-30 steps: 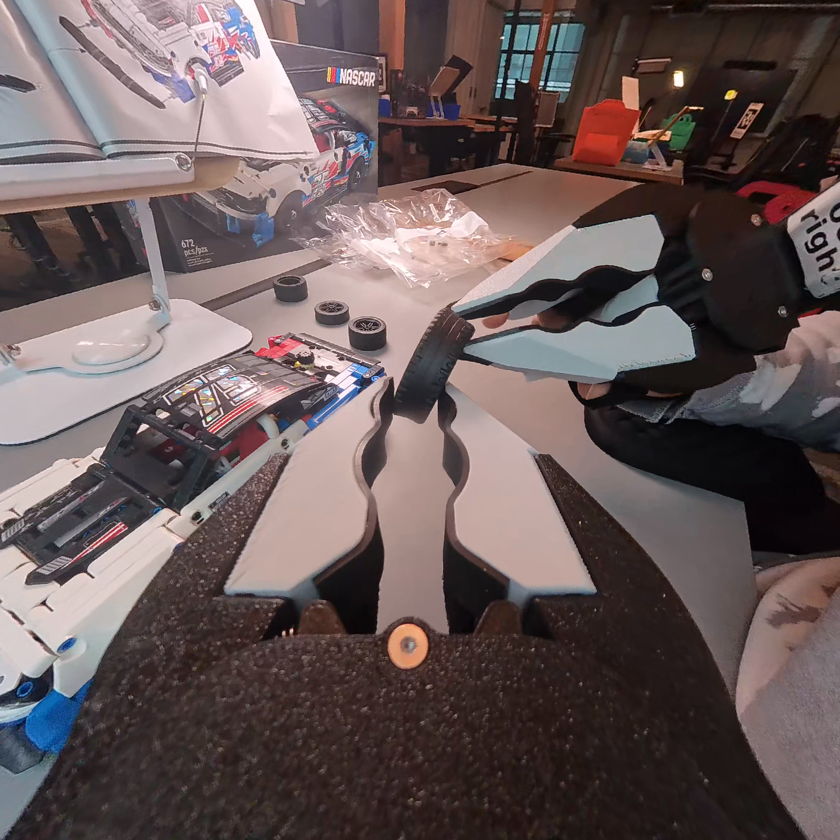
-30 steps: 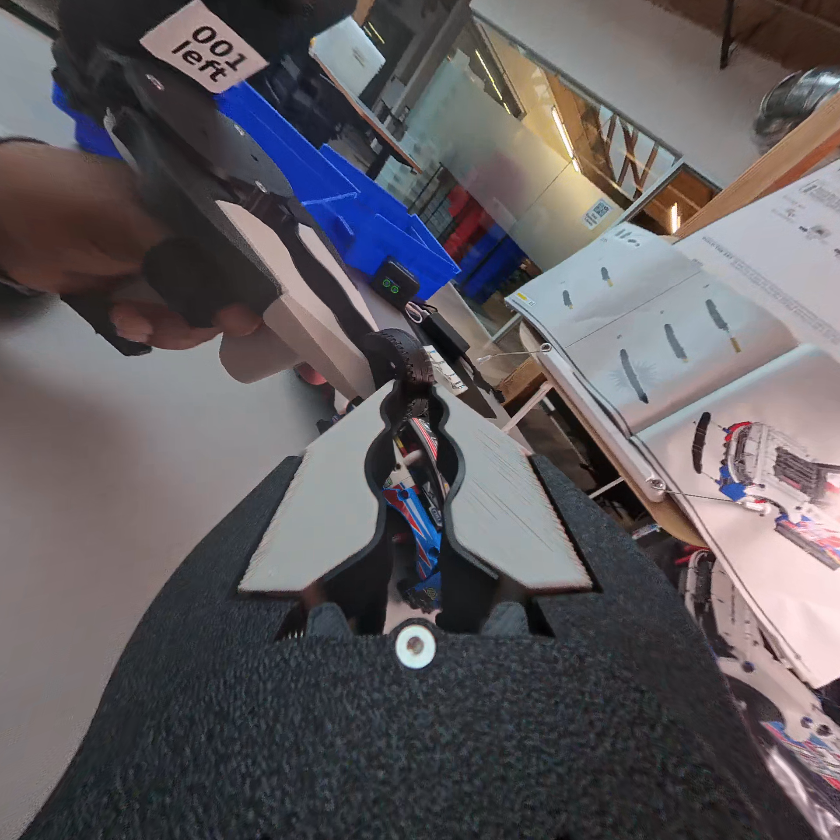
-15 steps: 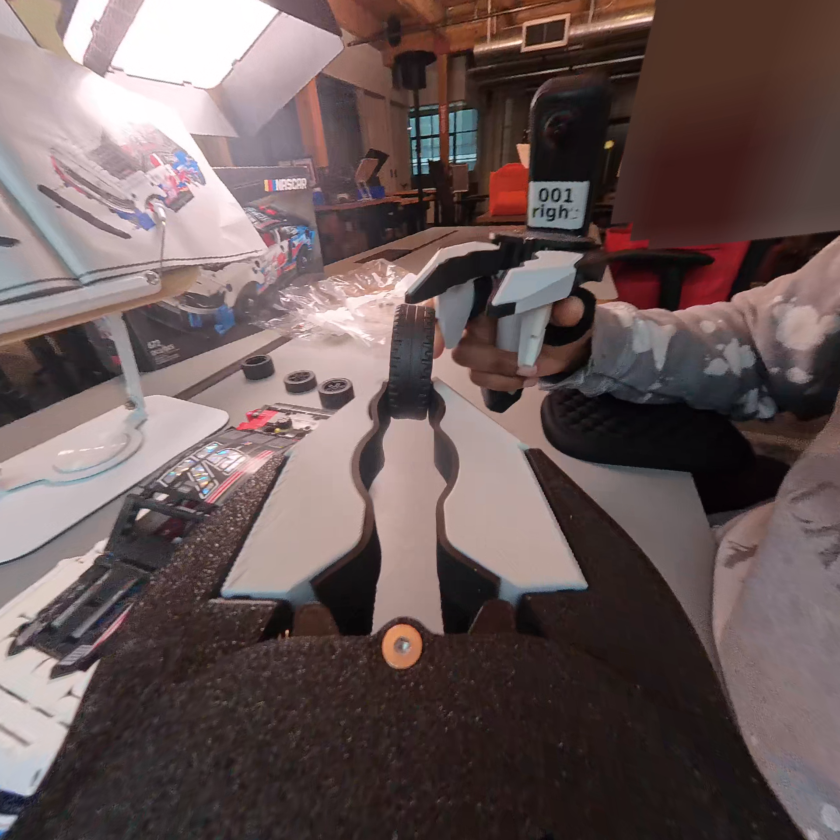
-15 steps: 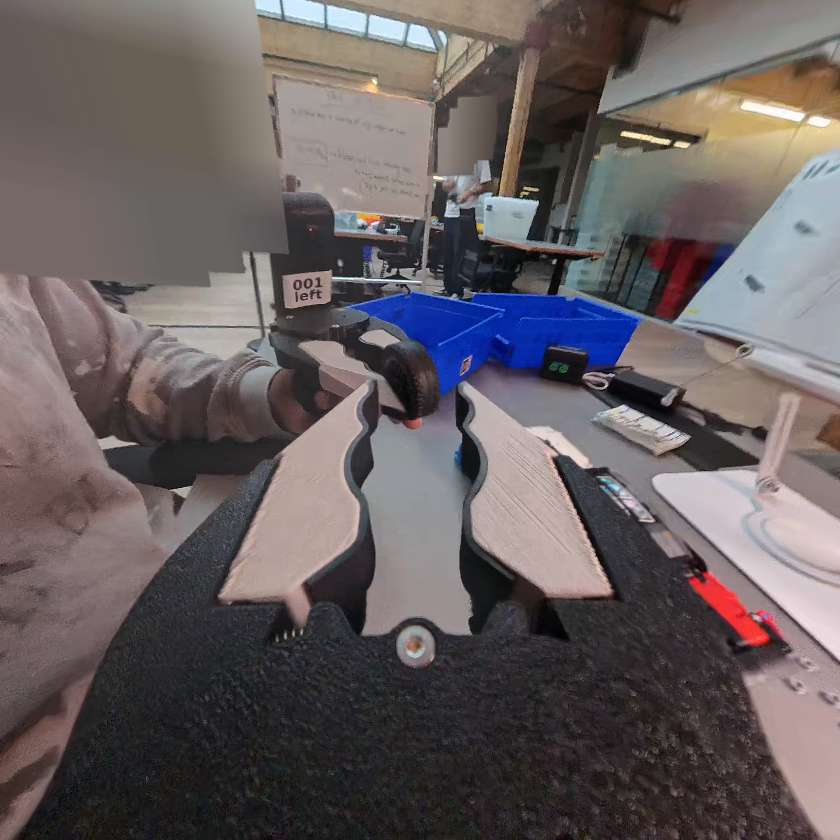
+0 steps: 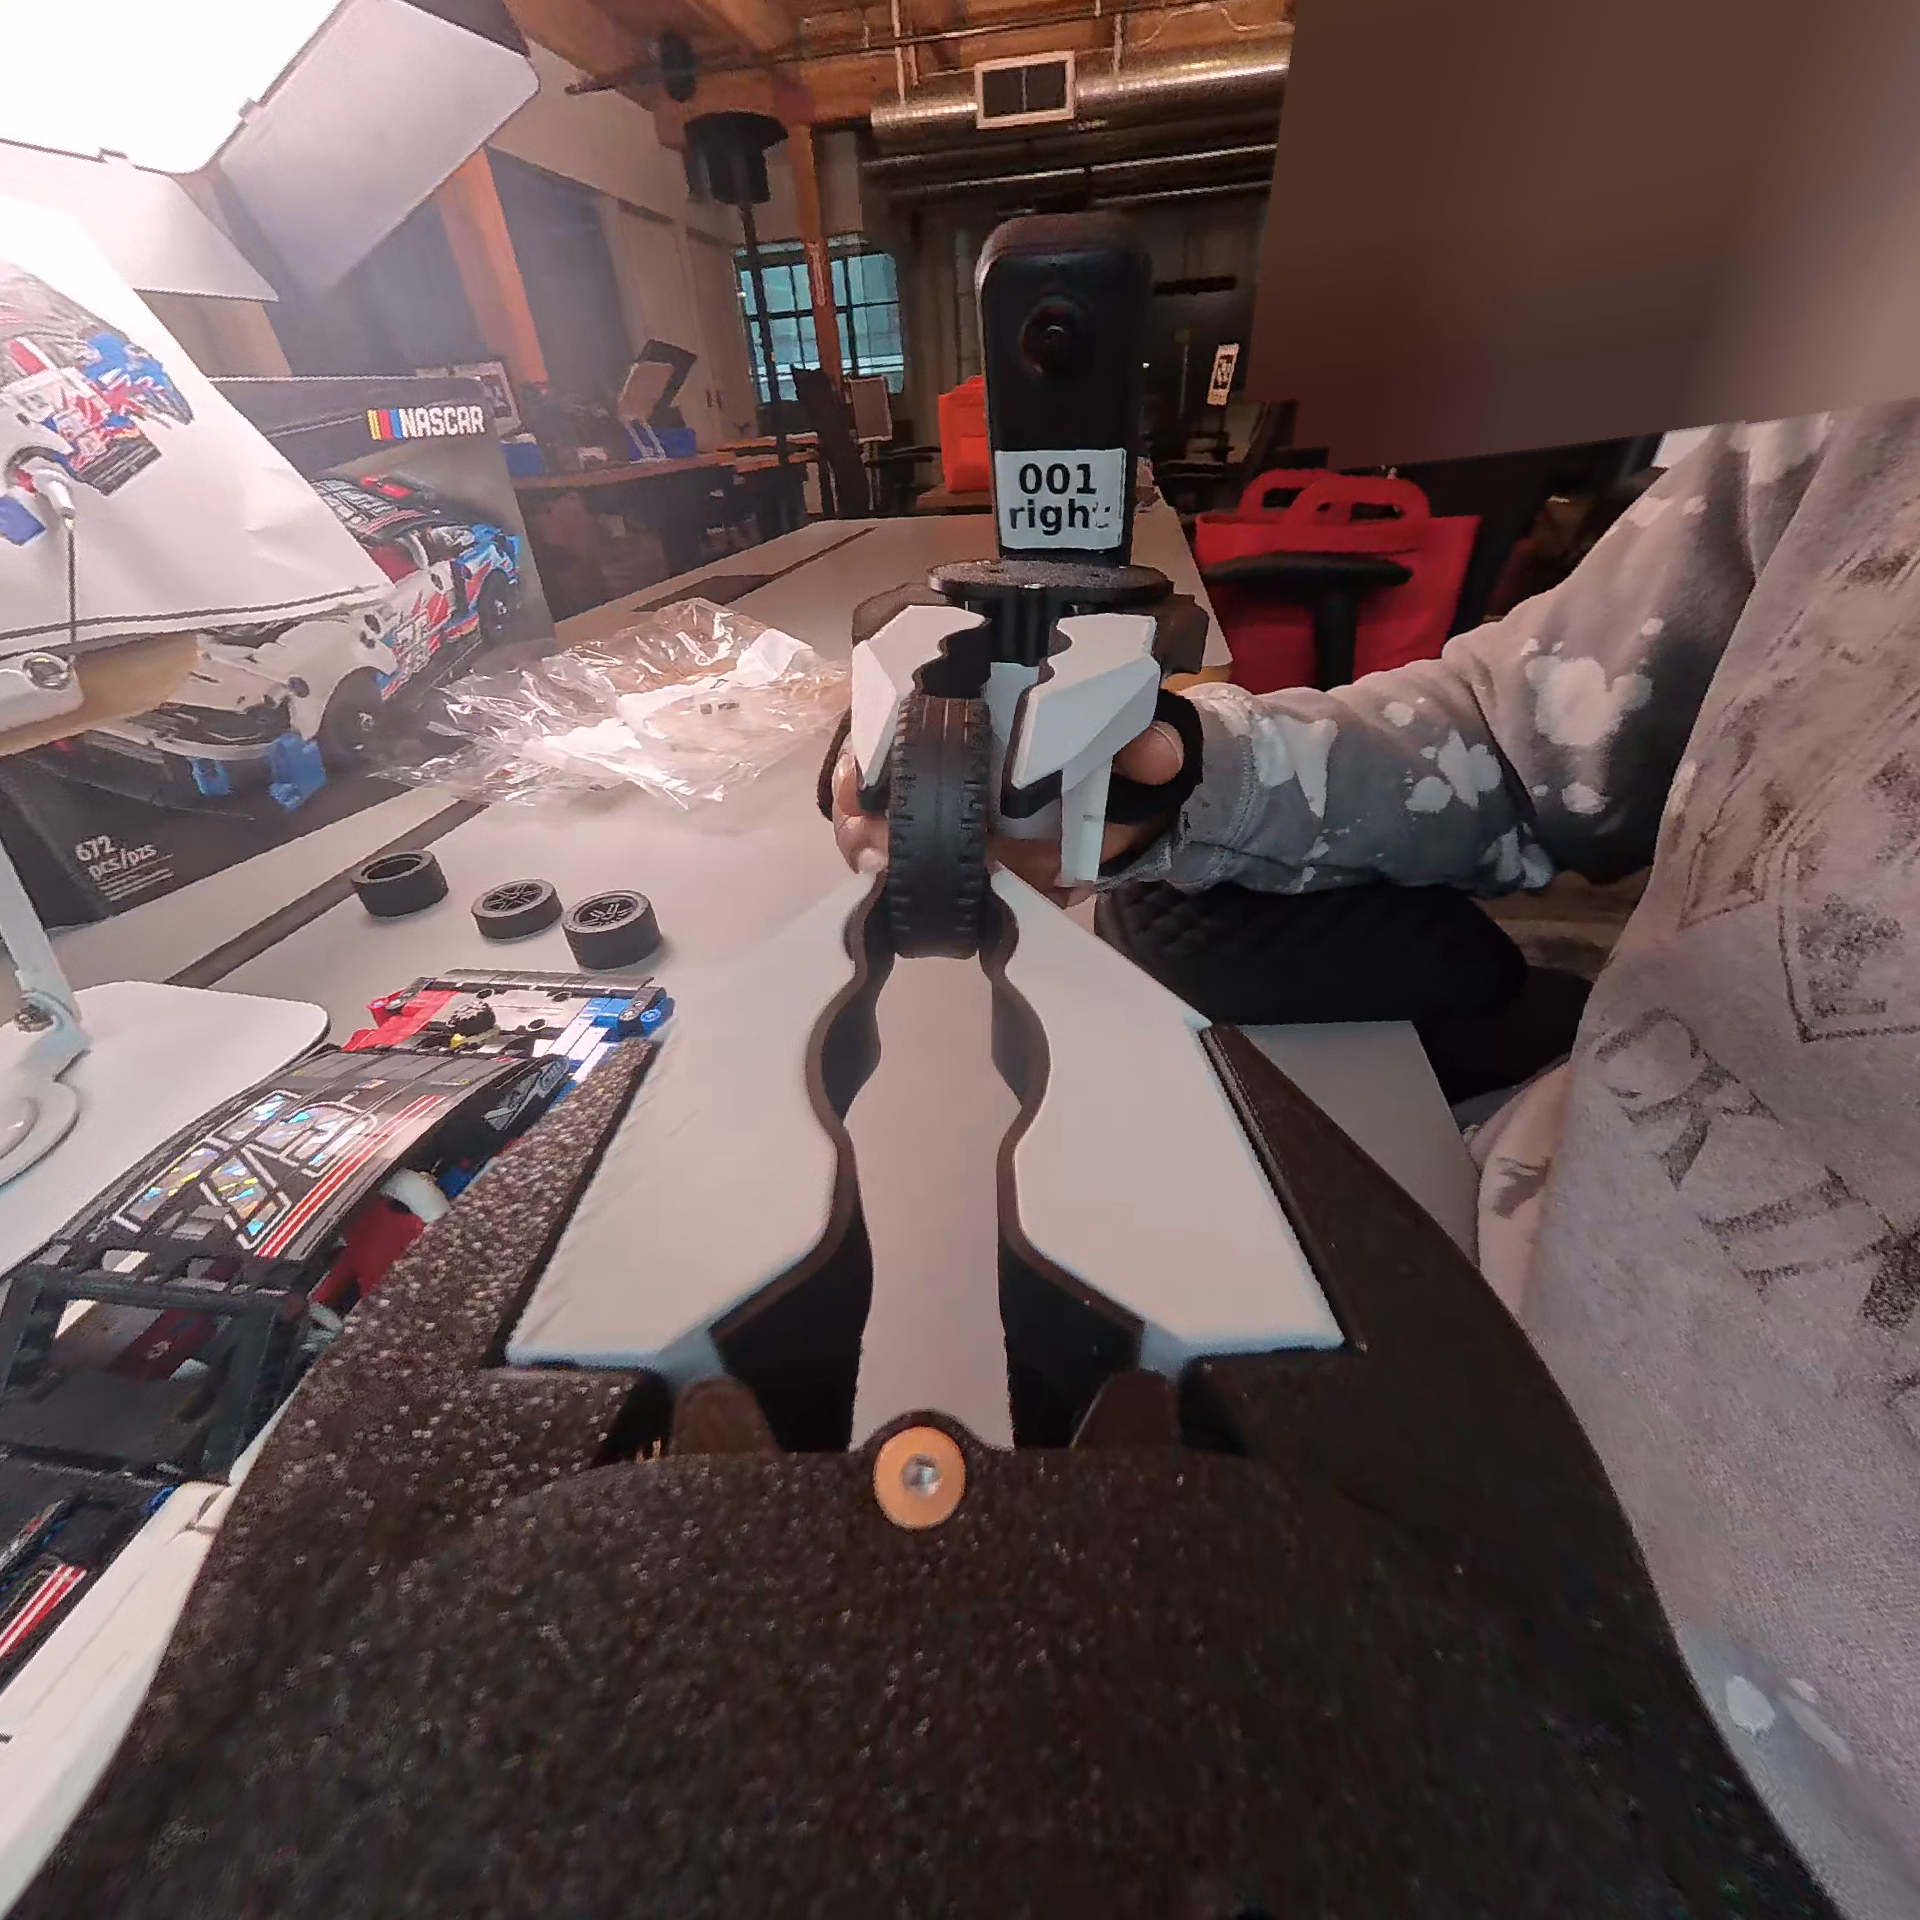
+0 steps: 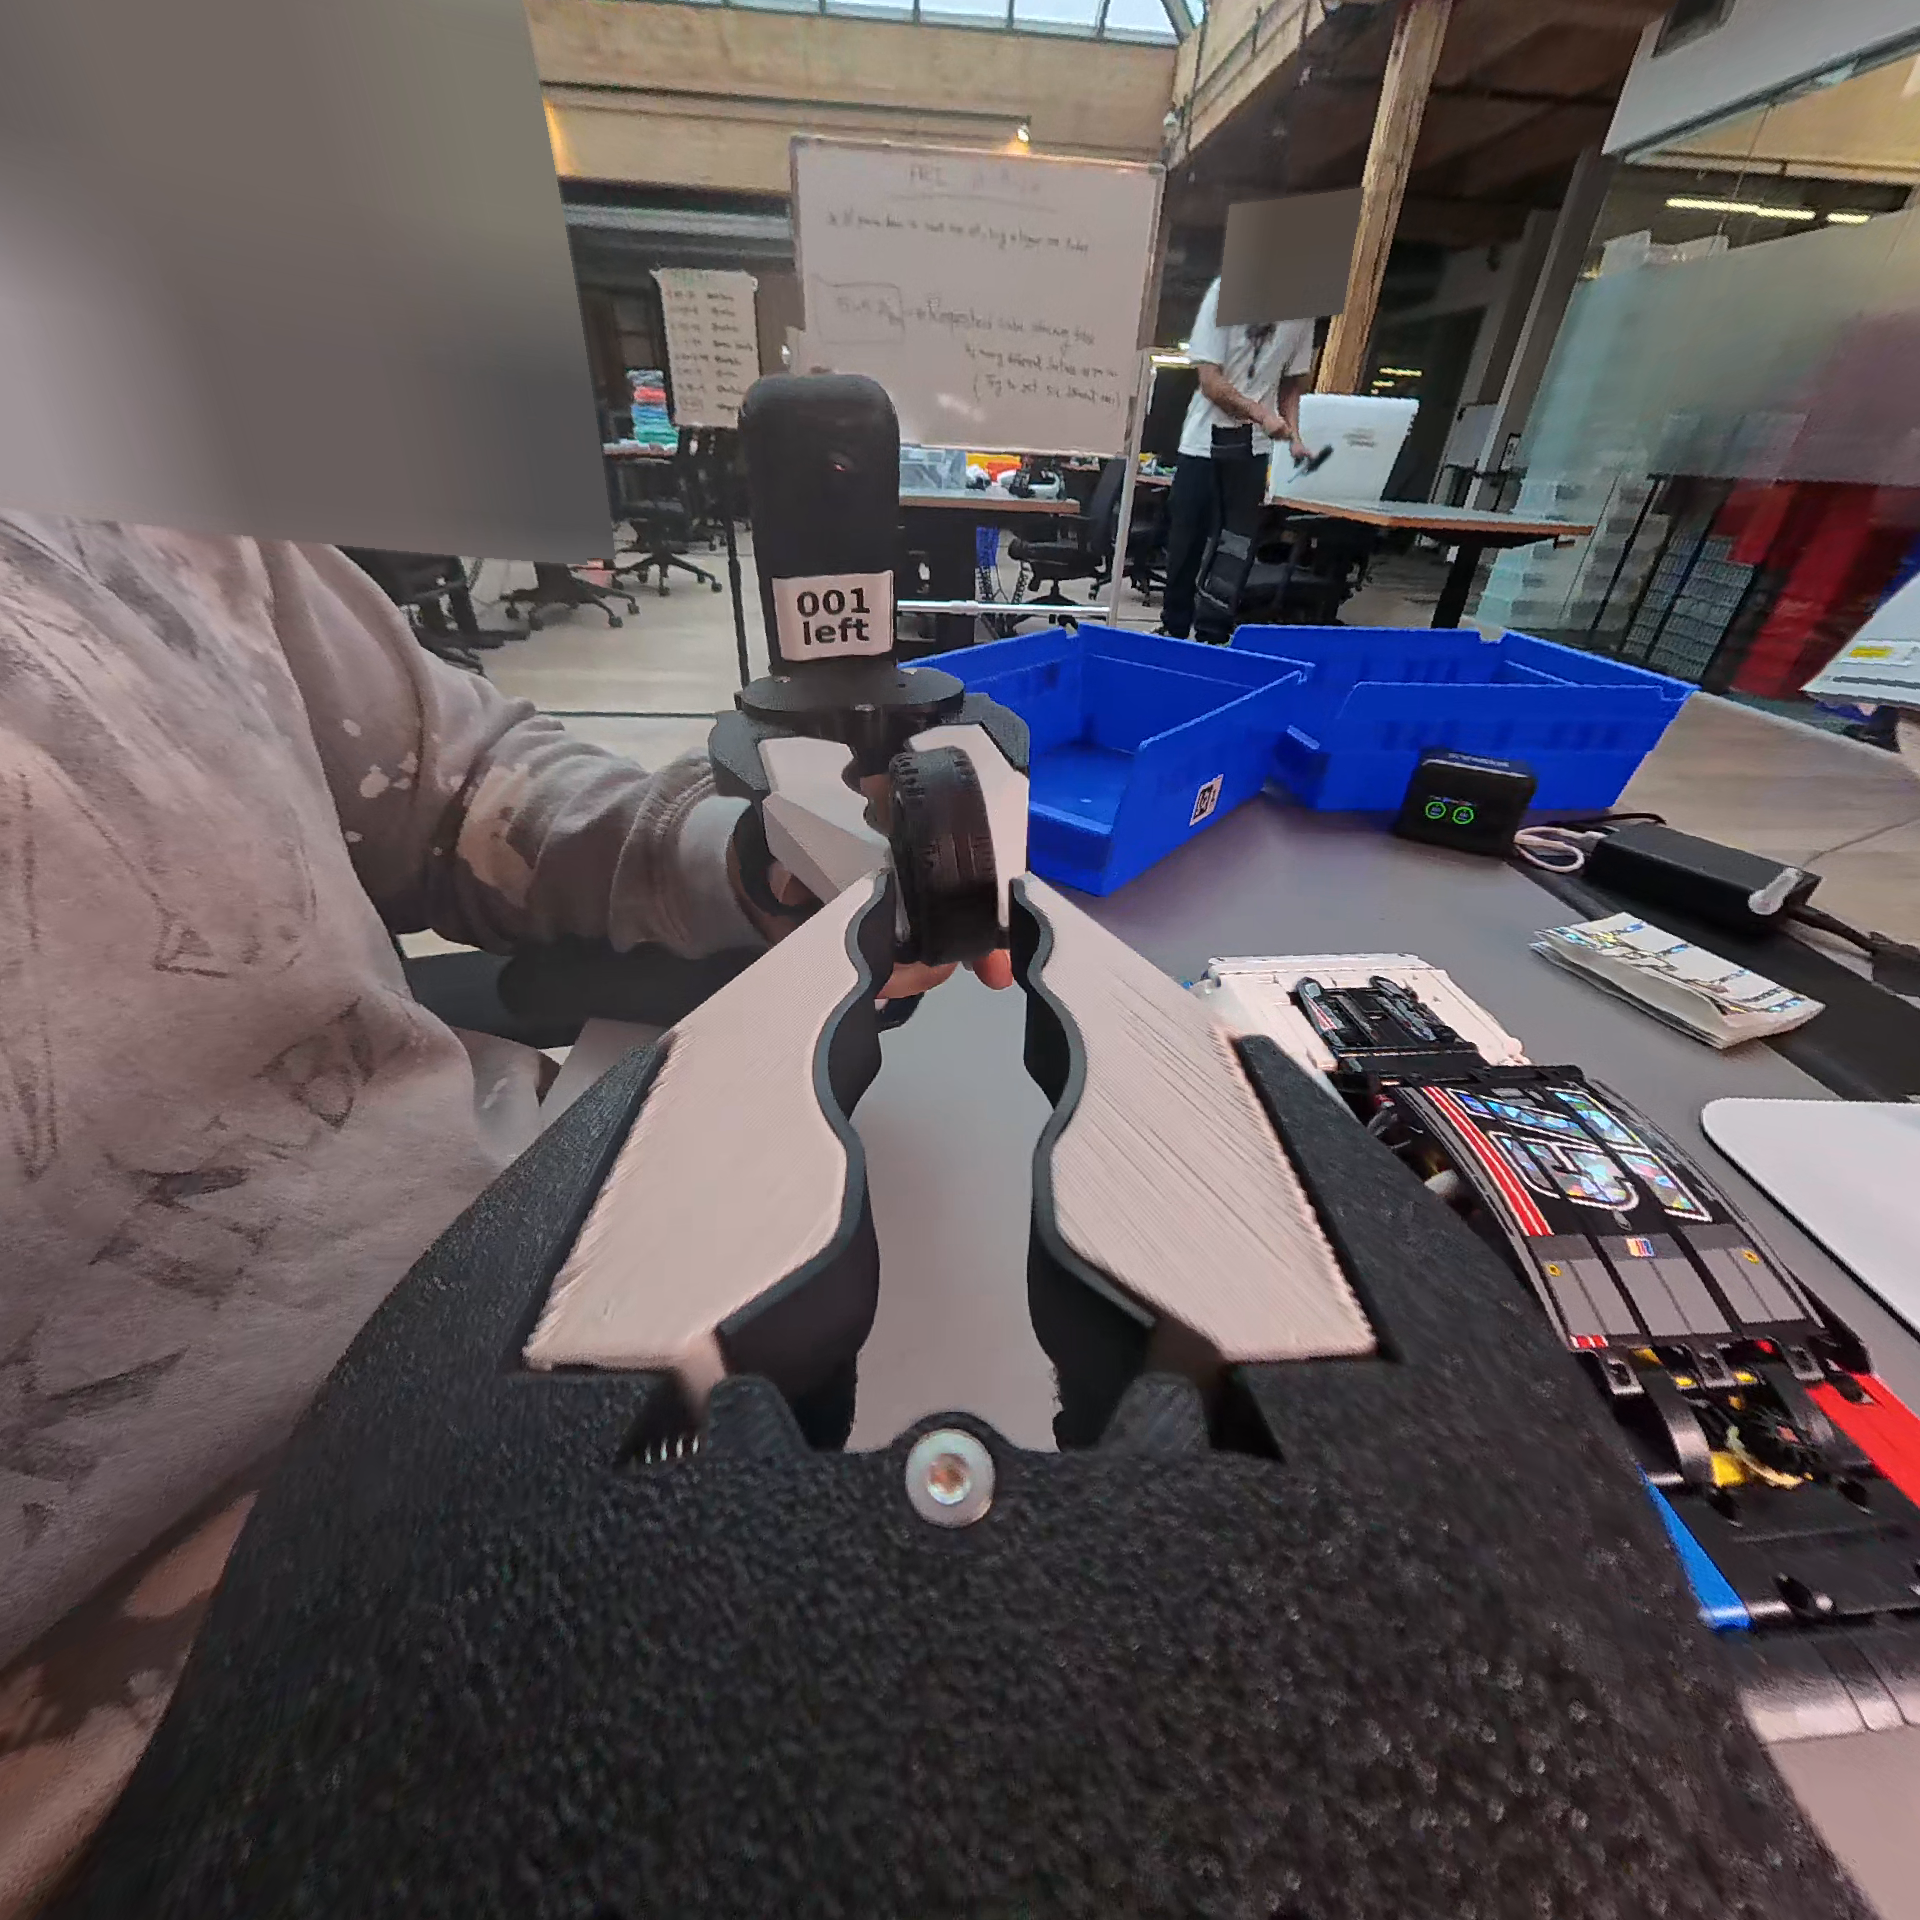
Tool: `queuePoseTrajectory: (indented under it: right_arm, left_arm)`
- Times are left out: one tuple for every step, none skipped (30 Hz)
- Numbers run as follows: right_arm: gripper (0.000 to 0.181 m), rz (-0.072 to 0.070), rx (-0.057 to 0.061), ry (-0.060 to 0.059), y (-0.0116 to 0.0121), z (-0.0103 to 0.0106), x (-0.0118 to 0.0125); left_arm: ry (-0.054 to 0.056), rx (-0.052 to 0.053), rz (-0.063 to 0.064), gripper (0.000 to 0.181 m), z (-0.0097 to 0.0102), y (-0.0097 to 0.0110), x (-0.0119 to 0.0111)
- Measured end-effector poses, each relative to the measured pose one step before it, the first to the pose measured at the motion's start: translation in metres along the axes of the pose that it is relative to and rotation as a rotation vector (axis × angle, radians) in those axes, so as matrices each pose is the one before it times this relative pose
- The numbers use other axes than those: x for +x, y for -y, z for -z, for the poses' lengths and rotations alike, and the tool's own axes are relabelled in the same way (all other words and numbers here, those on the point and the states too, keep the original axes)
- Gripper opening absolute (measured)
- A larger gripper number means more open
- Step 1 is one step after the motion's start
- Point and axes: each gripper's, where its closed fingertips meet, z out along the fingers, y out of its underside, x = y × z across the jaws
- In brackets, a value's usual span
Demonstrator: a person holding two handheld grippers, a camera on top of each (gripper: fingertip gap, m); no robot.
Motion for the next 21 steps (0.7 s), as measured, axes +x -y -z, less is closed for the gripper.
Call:
queuePoseTrajectory:
  right_arm:
    - [0.020, 0.0056, 0.0004, 0.0102, 0.00020, -0.00012, -0.00232]
    - [0.018, 0.0094, 0.0030, 0.0124, 0.00091, 0.00021, -0.00286]
    - [0.015, 0.0181, 0.0030, 0.0019, 0.00109, 0.00051, -0.00163]
    - [0.015, 0.0306, 0.0015, 0.0041, 0.00074, 0.00057, -0.00240]
    - [0.015, 0.0294, 0.0006, -0.0007, 0.00077, 0.00025, -0.00206]
    - [0.015, 0.0320, -0.0013, -0.0003, 0.00089, 0.00023, -0.00237]
    - [0.015, 0.0416, -0.0027, -0.0056, 0.00097, 0.00017, -0.00207]
    - [0.014, 0.0512, -0.0031, -0.0108, 0.00132, 0.00013, -0.00167]
    - [0.014, 0.0526, -0.0037, -0.0112, 0.00166, 0.00012, -0.00169]
    - [0.014, 0.0445, -0.0034, -0.0087, 0.00195, 0.00004, -0.00162]
    - [0.014, 0.0351, -0.0068, -0.0131, 0.00134, -0.00011, -0.00025]
    - [0.014, 0.0349, -0.0067, -0.0169, 0.00082, -0.00038, 0.00046]
    - [0.014, 0.0290, -0.0032, -0.0145, 0.00094, -0.00031, 0.00038]
    - [0.013, 0.0183, -0.0025, -0.0128, 0.00081, -0.00029, 0.00071]
    - [0.013, 0.0161, -0.0053, -0.0142, -0.00005, -0.00029, 0.00134]
    - [0.013, 0.0152, -0.0072, -0.0109, -0.00068, -0.00023, 0.00091]
    - [0.013, 0.0130, -0.0092, -0.0146, -0.00112, -0.00023, 0.00161]
    - [0.013, 0.0153, -0.0079, -0.0130, -0.00087, -0.00025, 0.00106]
    - [0.013, 0.0125, -0.0072, -0.0145, -0.00053, -0.00018, 0.00150]
    - [0.013, 0.0125, -0.0066, -0.0150, -0.00029, -0.00023, 0.00154]
    - [0.013, 0.0136, -0.0065, -0.0174, -0.00013, -0.00018, 0.00176]
  left_arm:
    - [-0.0060, -0.0042, -0.0173, 0.014, -0.00048, -0.00083, 0.00213]
    - [-0.0013, -0.0058, -0.0264, 0.015, -0.00024, -0.00082, 0.00176]
    - [0.0001, -0.0019, -0.0311, 0.014, -0.00001, 0.00019, 0.00195]
    - [0.0042, -0.0029, -0.0312, 0.014, 0.00006, 0.00061, 0.00159]
    - [0.0057, -0.0037, -0.0338, 0.014, 0.00027, 0.00087, 0.00128]
    - [0.0079, -0.0043, -0.0362, 0.014, 0.00048, 0.00097, 0.00090]
    - [0.0115, -0.0049, -0.0404, 0.014, 0.00061, 0.00119, 0.00052]
    - [0.0135, -0.0049, -0.0413, 0.014, 0.00054, 0.00144, 0.00024]
    - [0.0103, -0.0024, -0.0394, 0.014, 0.00071, 0.00170, 0.00054]
    - [0.0095, -0.0007, -0.0317, 0.014, 0.00067, 0.00175, 0.00018]
    - [0.0131, -0.0018, -0.0223, 0.014, 0.00060, 0.00119, -0.00098]
    - [0.0107, -0.0008, -0.0125, 0.014, 0.00056, 0.00085, -0.00117]
    - [0.0058, 0.0013, -0.0012, 0.014, 0.00035, 0.00093, -0.00093]
    - [0.0073, 0.0003, 0.0060, 0.015, 0.00014, 0.00059, -0.00131]
    - [0.0088, -0.0041, 0.0069, 0.015, -0.00020, -0.00036, -0.00152]
    - [0.0113, -0.0056, 0.0056, 0.015, -0.00024, -0.00078, -0.00171]
    - [0.0122, -0.0069, 0.0061, 0.015, -0.00037, -0.00107, -0.00180]
    - [0.0106, -0.0054, 0.0094, 0.016, -0.00041, -0.00070, -0.00149]
    - [0.0116, -0.0042, 0.0141, 0.016, -0.00039, -0.00032, -0.00185]
    - [0.0117, -0.0022, 0.0128, 0.016, -0.00052, 0.00000, -0.00164]
    - [0.0141, -0.0029, 0.0098, 0.016, -0.00051, 0.00012, -0.00187]
